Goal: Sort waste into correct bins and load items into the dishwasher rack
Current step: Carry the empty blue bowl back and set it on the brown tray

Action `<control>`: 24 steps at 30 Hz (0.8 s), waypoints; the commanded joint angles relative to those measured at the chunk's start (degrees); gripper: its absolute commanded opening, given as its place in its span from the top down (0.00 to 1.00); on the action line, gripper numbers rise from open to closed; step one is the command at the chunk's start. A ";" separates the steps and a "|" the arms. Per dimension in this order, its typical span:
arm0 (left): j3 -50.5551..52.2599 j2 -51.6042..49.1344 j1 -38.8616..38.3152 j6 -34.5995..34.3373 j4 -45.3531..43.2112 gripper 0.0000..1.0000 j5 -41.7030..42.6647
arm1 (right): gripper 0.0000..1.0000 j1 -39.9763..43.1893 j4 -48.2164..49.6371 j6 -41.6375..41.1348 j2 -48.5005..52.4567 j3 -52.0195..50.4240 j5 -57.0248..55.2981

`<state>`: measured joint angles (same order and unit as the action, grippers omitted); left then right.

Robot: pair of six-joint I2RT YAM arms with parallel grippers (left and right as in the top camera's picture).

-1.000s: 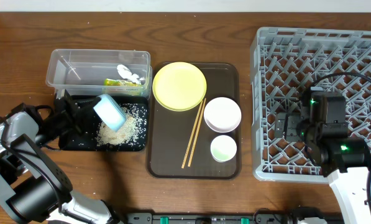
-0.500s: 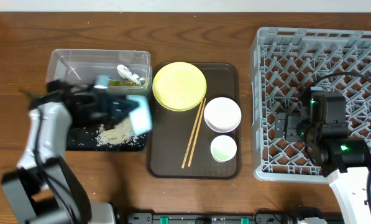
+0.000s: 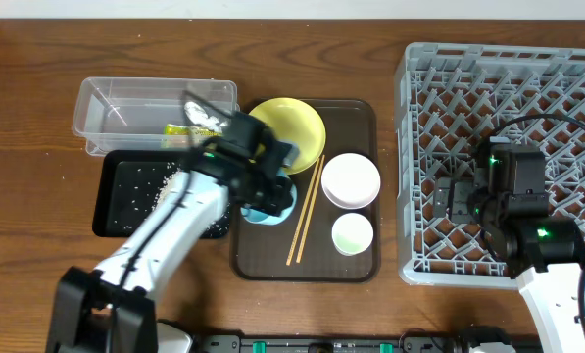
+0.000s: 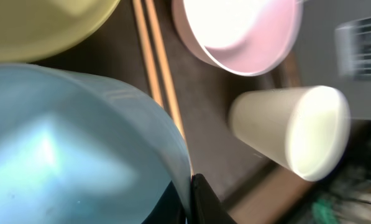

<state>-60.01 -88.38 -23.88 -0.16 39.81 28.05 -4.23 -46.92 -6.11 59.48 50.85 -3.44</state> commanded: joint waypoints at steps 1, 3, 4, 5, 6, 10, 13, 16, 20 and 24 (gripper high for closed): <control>0.28 -1.79 -4.87 -4.57 -0.96 0.91 -13.84 | 0.01 0.83 -0.04 -0.68 -0.44 1.11 0.02; 0.28 -2.64 -6.67 -5.09 -1.53 0.91 -14.43 | 0.01 0.83 -0.09 -0.66 -0.44 1.11 0.00; 0.28 -2.91 -7.19 -5.09 -1.81 0.90 -14.45 | 0.01 0.85 -0.07 -0.66 -0.44 1.11 0.00; 0.28 -3.06 -7.58 -5.09 -2.01 0.88 -14.45 | 0.01 0.83 -0.04 -0.66 -0.44 1.11 0.02; 0.28 -3.06 -7.74 -5.09 -2.12 0.83 -14.43 | 0.01 0.83 -0.04 -0.66 -0.44 1.11 0.00; 0.02 -2.86 -7.52 -5.07 -2.08 0.50 -14.40 | 0.01 0.83 -0.07 -0.66 -0.44 1.11 0.02; -1.57 -2.58 -7.43 -5.05 -0.24 0.46 -14.19 | 0.01 0.83 -0.07 -0.66 -0.44 1.11 0.00; -3.87 -1.44 -7.45 -5.03 1.27 0.43 -11.58 | 0.01 0.85 -0.07 -0.63 -0.44 1.11 0.00; -4.74 0.59 -7.54 -5.03 -0.66 0.42 -4.44 | 0.01 0.83 -0.02 -0.66 -0.44 1.11 0.00; -4.66 0.61 -9.29 -4.90 -1.51 0.42 -1.70 | 0.01 0.83 -0.02 -0.66 -0.44 1.11 0.00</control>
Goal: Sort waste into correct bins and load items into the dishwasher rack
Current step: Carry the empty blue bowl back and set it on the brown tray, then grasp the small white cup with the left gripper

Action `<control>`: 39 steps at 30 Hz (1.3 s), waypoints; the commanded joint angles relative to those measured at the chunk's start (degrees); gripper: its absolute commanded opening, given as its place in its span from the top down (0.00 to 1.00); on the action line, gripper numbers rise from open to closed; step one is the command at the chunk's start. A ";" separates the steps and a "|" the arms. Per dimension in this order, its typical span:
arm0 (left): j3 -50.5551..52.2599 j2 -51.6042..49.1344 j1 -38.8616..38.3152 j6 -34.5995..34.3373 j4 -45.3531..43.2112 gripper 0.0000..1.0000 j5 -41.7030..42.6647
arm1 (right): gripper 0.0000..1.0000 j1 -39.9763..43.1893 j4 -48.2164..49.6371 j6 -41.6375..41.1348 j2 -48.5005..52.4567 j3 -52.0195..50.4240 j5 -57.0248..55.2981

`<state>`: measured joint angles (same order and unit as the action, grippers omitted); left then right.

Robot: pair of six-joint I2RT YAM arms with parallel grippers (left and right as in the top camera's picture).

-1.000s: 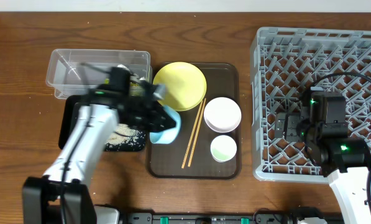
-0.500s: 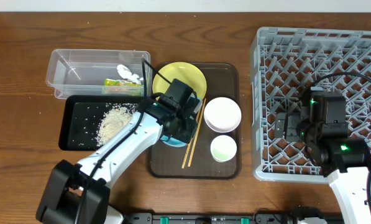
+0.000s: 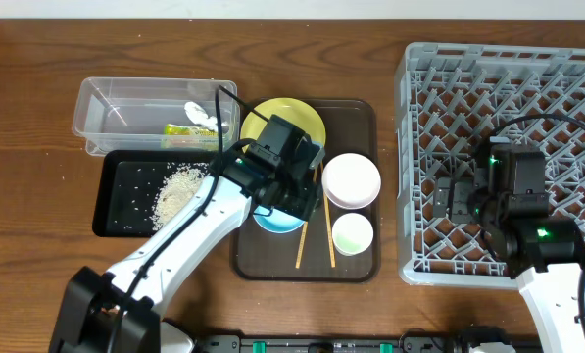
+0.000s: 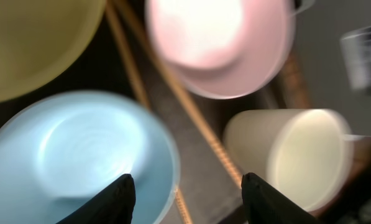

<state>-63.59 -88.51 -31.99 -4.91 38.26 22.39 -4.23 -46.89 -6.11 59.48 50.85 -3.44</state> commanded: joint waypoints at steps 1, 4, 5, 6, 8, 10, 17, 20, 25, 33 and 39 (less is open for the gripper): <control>-0.87 0.66 -1.86 -0.09 -0.02 0.42 3.96 | 0.01 0.83 -0.04 -0.66 -0.44 1.11 0.00; -0.28 -0.24 -4.15 -0.09 -0.13 0.42 3.82 | 0.01 0.83 -0.02 -0.66 -0.44 1.11 0.00; -0.22 -0.74 -4.83 -0.11 -0.13 0.42 3.39 | 0.01 0.85 -0.02 -0.66 -0.44 1.11 0.00; -0.22 -1.44 -5.60 -0.13 -0.11 0.42 2.32 | 0.01 0.85 -0.02 -0.66 -0.44 1.11 0.00; -0.22 -2.93 -7.02 -0.15 -0.20 0.42 -0.37 | 0.01 0.83 -0.04 -0.66 -0.44 1.11 0.00; -0.22 -4.68 -8.20 -0.17 -0.72 0.42 -1.25 | 0.01 0.83 -0.07 -0.66 -0.44 1.11 0.02; -0.22 -10.64 -10.71 -1.42 -3.32 0.52 -1.31 | 0.01 0.83 -0.11 -0.63 -0.44 1.11 0.00; -0.24 -11.04 -10.64 -1.42 -3.23 0.78 -1.49 | 0.01 0.85 -0.26 -0.63 -0.44 1.11 0.00; -0.35 -9.05 -9.09 -1.44 -2.75 0.85 -1.46 | 0.01 0.85 -0.20 -0.66 -0.44 1.11 -0.07; -1.07 2.32 -1.38 -4.70 -3.10 0.90 -1.36 | 0.01 0.83 3.34 -0.66 -0.44 1.11 -2.73; -1.05 6.93 8.66 -12.26 -10.43 0.91 7.74 | 0.01 0.83 8.50 -0.68 -0.44 1.11 1.84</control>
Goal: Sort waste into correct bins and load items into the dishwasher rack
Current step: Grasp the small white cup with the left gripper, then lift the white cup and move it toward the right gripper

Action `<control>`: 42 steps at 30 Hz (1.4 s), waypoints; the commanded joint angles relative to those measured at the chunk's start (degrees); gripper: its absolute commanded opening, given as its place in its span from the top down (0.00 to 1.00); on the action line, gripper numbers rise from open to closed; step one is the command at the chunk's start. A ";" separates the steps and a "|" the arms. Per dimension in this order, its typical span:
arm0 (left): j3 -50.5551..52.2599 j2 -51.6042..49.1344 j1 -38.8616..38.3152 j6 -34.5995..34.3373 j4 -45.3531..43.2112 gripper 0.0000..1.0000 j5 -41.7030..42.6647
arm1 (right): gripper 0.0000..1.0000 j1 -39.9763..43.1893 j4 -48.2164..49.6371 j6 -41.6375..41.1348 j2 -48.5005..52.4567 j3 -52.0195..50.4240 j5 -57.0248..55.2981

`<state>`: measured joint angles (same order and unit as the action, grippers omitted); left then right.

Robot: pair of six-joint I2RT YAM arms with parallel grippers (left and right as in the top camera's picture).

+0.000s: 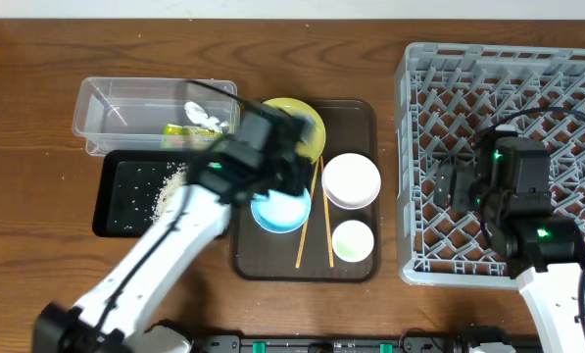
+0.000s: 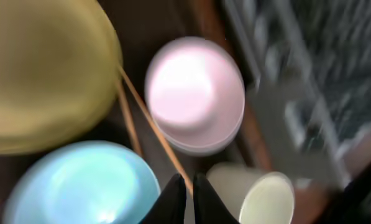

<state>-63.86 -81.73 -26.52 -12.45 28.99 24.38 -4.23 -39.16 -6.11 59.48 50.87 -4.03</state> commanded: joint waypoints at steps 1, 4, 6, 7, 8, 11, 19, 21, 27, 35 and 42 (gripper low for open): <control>-0.79 0.07 4.31 -4.81 -1.73 0.91 8.46 | 0.01 0.83 1.01 -0.68 -0.44 1.09 2.95; -0.76 -0.28 5.60 -4.44 -0.94 0.78 13.29 | 0.01 0.83 0.44 -0.68 -0.44 1.09 3.02; -0.68 -0.48 4.90 -1.95 0.90 0.73 13.55 | 0.01 0.83 -0.35 -0.68 -0.44 1.09 2.99; -0.44 -0.55 4.15 -0.48 1.73 0.71 13.55 | 0.01 0.83 -0.55 -0.68 -0.44 1.09 2.99; -0.20 -0.57 3.54 0.37 2.43 0.69 13.53 | 0.01 0.83 -0.76 -0.68 -0.44 1.09 2.99; 0.42 -0.70 0.70 2.29 5.38 0.67 11.56 | 0.01 0.83 -1.03 -0.68 -0.44 1.07 2.99; 1.03 -3.98 -9.53 2.36 10.56 0.60 0.20 | 0.01 0.83 -1.84 -0.70 -0.42 1.07 2.99; 1.01 -5.92 -11.56 2.34 9.92 0.60 0.20 | 0.01 0.83 -2.10 -0.68 -0.42 1.07 3.02; 1.01 -13.88 -16.46 2.29 7.93 0.60 0.17 | 0.01 0.83 -3.04 -0.68 -0.44 1.07 2.99; 0.68 -17.49 -16.59 2.29 5.66 0.94 -2.56 | 0.01 0.83 -3.10 -0.66 -0.44 1.07 2.93; -1.40 -10.99 -10.03 2.05 7.61 0.94 -2.43 | 0.01 0.85 -3.08 -0.66 -0.44 1.07 2.51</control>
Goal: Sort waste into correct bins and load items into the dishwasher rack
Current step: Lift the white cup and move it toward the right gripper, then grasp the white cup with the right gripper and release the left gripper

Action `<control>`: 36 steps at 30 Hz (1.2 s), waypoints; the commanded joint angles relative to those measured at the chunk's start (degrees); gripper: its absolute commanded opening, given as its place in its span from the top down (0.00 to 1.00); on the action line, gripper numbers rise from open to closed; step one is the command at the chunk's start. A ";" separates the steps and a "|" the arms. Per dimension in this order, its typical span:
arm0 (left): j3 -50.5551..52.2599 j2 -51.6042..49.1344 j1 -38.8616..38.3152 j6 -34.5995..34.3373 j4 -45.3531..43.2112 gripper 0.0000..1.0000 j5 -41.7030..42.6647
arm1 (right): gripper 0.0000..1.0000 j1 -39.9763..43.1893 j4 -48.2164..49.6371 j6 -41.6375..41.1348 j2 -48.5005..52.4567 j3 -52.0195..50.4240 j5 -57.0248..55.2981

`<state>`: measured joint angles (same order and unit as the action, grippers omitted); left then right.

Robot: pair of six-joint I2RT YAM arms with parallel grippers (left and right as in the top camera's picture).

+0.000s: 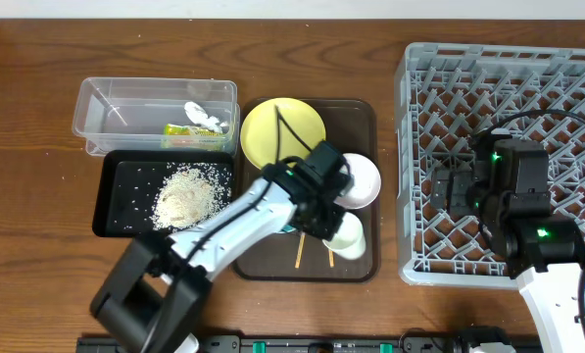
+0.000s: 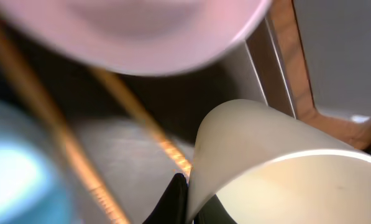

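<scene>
My left gripper (image 1: 333,227) is low over the brown tray (image 1: 363,116), shut on the rim of the cream cup (image 1: 349,236). In the left wrist view its black fingertips (image 2: 186,200) pinch the cup (image 2: 278,168) wall, one inside and one outside. The pink bowl (image 1: 361,176) sits just behind the cup, filling the top of the wrist view (image 2: 141,31). Two chopsticks (image 2: 141,124) lie beside the blue bowl (image 2: 11,180), which my arm mostly hides from overhead. My right gripper (image 1: 449,186) hovers open over the grey dishwasher rack (image 1: 508,88).
A yellow plate (image 1: 272,127) lies at the tray's back left. A black tray (image 1: 116,186) with a heap of rice (image 1: 184,196) sits left of it, and a clear bin (image 1: 125,108) holding wrappers stands behind that.
My left gripper was shut on nothing, high above the blue and pink bowls. It is now lower and further right, shut on the cup's rim. The right arm has not moved.
First my left gripper held the blue bowl by its rim at the tray's left side. Then the bowl sat on the tray and the gripper was open above it. Later the gripper was higher and shut on nothing, and now it grips the cup.
</scene>
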<state>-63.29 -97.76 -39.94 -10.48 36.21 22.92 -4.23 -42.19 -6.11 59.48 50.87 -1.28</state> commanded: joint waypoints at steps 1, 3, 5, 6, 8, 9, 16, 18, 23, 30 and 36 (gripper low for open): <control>-2.01 6.29 4.68 -0.15 0.31 0.94 -0.66 | 0.01 0.85 -0.02 -0.66 -0.44 1.07 -0.42; -2.01 9.64 8.81 -0.61 -1.05 0.94 2.23 | 0.01 0.85 0.00 -0.66 -0.44 1.07 -0.74; -1.99 11.93 13.22 -2.19 -3.54 0.94 6.12 | 0.01 0.85 0.04 -0.68 -0.44 1.07 -1.55; -1.99 12.70 15.56 -3.96 -5.33 0.94 8.07 | 0.01 0.85 0.20 -0.68 -0.44 1.07 -1.92; -1.97 12.85 19.65 -9.11 -9.51 0.94 11.13 | 0.01 0.85 0.61 -0.76 -0.42 1.07 -1.84; -1.79 12.48 21.18 -12.20 -12.00 0.94 12.26 | 0.01 0.83 0.74 -1.92 -0.42 1.07 -1.38; -1.44 5.42 25.81 -28.28 -32.83 0.94 34.38 | 0.09 0.83 3.91 0.92 0.96 1.07 25.09; -1.44 2.97 25.77 -31.58 -40.19 0.94 44.09 | 0.07 0.79 4.35 9.03 2.36 1.03 37.31; -1.44 0.31 25.64 -37.83 -47.52 0.94 55.45 | 0.04 0.79 6.38 18.71 7.21 1.03 52.78; -1.44 0.31 24.15 -37.88 -47.47 0.94 61.35 | 0.01 0.79 22.47 22.05 14.45 1.03 67.60; -1.44 0.31 22.53 -37.88 -47.47 0.94 61.33 | 0.05 0.79 34.88 21.99 17.14 1.03 77.85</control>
<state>-64.23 -97.49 -16.75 -48.01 -10.96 81.62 -4.21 -8.60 14.46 76.29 51.07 67.92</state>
